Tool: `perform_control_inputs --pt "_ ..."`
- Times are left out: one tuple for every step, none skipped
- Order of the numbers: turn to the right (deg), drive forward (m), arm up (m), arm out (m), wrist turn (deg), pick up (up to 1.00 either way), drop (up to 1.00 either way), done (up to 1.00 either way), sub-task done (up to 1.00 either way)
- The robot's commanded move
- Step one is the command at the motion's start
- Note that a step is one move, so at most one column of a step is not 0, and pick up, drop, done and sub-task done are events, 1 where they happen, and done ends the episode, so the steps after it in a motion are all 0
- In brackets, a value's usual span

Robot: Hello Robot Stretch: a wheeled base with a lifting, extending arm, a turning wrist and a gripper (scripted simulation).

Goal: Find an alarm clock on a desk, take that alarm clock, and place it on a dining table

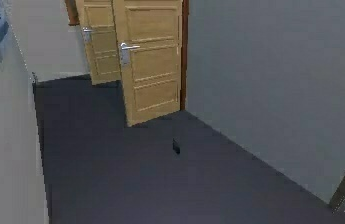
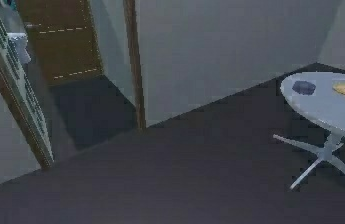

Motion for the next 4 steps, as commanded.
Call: perform_control_inputs --pt "0.0 0.3 0.0 0.0 0.0 0.0 0.0 0.0 0.0" --pt "-24.0 0.0 0.0 0.0 0.0 0.0 0.0 0.0 0.0" --pt "0.0 1.0 0.0 0.0 0.0 0.0 0.0 0.0 0.0" --pt "0.0 1.0 0.0 0.0 0.0 0.0 0.0 0.0 0.0"
